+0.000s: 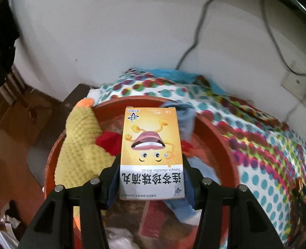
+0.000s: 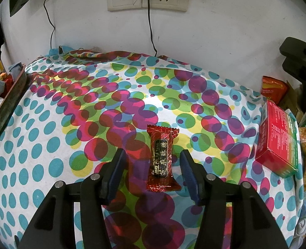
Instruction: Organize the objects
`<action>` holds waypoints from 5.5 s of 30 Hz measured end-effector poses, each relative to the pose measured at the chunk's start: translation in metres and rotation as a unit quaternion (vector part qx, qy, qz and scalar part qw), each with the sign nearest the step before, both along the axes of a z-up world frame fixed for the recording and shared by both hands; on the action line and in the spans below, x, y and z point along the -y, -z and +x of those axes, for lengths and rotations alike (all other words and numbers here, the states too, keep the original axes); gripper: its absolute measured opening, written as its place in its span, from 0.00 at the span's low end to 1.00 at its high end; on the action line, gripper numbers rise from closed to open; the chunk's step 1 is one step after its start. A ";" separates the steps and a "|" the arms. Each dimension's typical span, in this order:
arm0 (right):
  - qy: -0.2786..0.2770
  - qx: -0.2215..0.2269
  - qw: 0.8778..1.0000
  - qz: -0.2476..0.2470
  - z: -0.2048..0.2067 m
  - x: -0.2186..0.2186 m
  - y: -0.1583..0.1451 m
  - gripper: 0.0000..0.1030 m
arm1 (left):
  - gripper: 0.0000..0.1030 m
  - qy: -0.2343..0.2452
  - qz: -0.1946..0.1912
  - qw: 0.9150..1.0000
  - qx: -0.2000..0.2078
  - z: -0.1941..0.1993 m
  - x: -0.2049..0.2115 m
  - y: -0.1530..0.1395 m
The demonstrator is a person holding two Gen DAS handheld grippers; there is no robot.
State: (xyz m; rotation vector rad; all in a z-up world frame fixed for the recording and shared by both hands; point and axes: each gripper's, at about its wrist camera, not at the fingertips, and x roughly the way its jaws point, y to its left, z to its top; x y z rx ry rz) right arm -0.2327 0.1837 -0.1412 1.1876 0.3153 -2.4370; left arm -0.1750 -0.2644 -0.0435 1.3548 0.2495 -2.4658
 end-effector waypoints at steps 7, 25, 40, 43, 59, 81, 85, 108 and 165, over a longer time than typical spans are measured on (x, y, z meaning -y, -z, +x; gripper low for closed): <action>0.000 0.000 1.000 0.000 0.000 0.000 0.000 0.51 | 0.51 -0.019 0.010 1.000 0.017 -0.014 0.030 0.017; 0.002 0.000 1.000 0.001 -0.002 -0.001 0.000 0.52 | 0.61 -0.024 0.007 1.000 -0.006 0.000 0.024 0.008; 0.010 0.004 1.000 -0.018 -0.003 -0.006 -0.002 0.40 | 0.62 0.062 -0.043 0.997 -0.027 0.080 -0.069 0.005; 0.022 0.006 0.999 -0.031 -0.004 -0.013 -0.002 0.28 | 0.62 0.079 -0.036 0.996 -0.028 0.090 -0.085 0.010; 0.026 -0.010 1.000 0.008 -0.001 -0.002 -0.004 0.20 | 0.62 0.087 -0.009 0.996 -0.017 0.114 -0.101 0.025; 0.021 -0.019 0.999 0.041 0.011 0.016 -0.012 0.20 | 0.62 0.099 -0.014 0.995 -0.008 0.163 -0.094 0.028; 0.018 -0.025 0.999 0.028 0.021 0.020 -0.024 0.20 | 0.62 0.096 -0.020 0.995 -0.013 0.170 -0.088 0.027; -0.146 -0.025 0.988 -0.038 0.105 0.192 -0.098 0.20 | 0.62 0.084 -0.016 0.996 -0.037 0.200 -0.055 0.021; -0.201 -0.020 0.979 -0.011 0.171 0.351 -0.110 0.92 | 0.62 -0.041 0.001 0.999 -0.005 0.195 0.050 0.020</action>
